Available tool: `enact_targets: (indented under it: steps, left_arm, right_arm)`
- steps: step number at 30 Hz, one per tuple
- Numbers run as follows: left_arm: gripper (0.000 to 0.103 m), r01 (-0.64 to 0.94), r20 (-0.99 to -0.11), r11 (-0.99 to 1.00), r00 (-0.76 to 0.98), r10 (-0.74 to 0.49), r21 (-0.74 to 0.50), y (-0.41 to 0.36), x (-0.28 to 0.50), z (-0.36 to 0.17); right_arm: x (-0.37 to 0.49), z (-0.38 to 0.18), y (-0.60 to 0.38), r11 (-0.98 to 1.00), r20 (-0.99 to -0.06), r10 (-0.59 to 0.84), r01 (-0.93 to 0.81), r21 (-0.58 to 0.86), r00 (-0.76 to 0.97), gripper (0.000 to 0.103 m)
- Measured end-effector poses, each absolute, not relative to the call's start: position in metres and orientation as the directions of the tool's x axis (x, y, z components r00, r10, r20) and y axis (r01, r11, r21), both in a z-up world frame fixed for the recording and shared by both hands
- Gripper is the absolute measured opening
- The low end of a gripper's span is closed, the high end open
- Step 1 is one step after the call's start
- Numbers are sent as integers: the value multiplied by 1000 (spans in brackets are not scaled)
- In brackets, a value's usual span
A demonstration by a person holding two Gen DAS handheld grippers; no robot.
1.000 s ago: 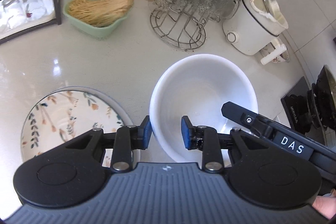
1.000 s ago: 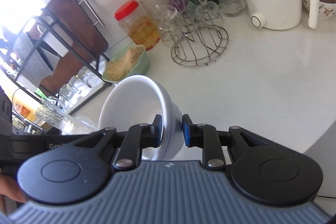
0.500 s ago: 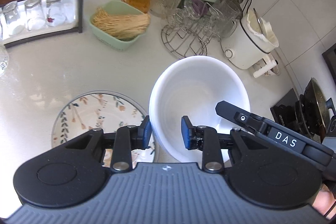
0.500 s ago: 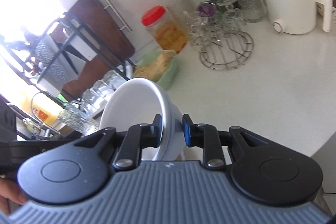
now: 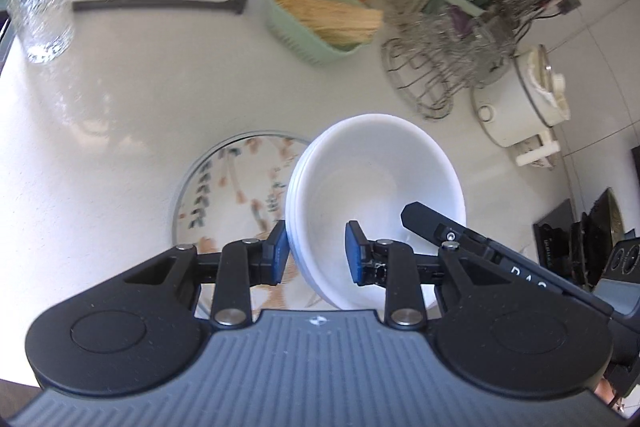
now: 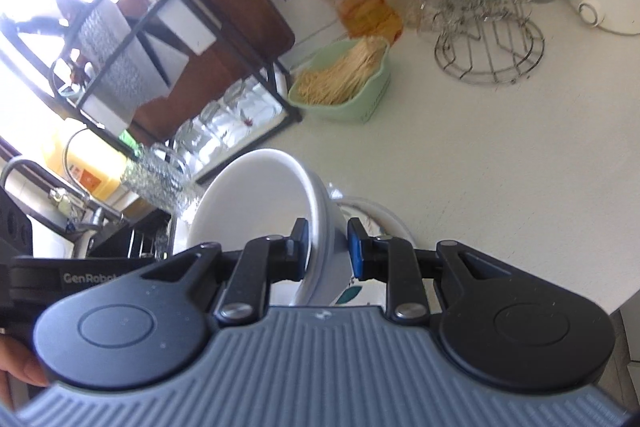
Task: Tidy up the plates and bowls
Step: 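Carry the white bowl with both tools over the floral plate stack, then lower the white bowl onto the center of the floral plate stack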
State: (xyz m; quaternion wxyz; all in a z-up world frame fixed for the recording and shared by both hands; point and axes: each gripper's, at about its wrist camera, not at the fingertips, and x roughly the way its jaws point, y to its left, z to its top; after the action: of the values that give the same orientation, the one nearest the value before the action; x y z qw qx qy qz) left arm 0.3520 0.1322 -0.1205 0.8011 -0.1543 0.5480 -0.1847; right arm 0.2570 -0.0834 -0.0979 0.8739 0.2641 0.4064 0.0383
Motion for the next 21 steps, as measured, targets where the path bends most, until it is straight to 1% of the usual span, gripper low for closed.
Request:
enact_targets:
  steps: [5, 11, 18, 20, 21]
  left_arm:
    - [33, 107, -836, 896, 326, -441, -431, 141, 356, -140]
    - [33, 103, -861, 914, 309, -403, -391, 138, 359, -157]
    - [33, 92, -867, 921, 311, -389, -380, 142, 359, -160]
    - [41, 84, -871, 924, 312, -380, -373, 144, 359, -160]
    - [42, 80, -868, 925, 324, -377, -371, 146, 358, -158]
  right_arm:
    - [265, -118, -66, 872, -725, 287, 142, 468, 626, 25]
    - [272, -135, -56, 878, -749, 257, 177, 445, 611, 25]
    - [275, -147, -51, 889, -776, 251, 181, 422, 578, 25]
    - [274, -146, -50, 895, -783, 237, 184, 406, 575, 32]
    - [273, -146, -50, 896, -782, 231, 186, 403, 579, 43]
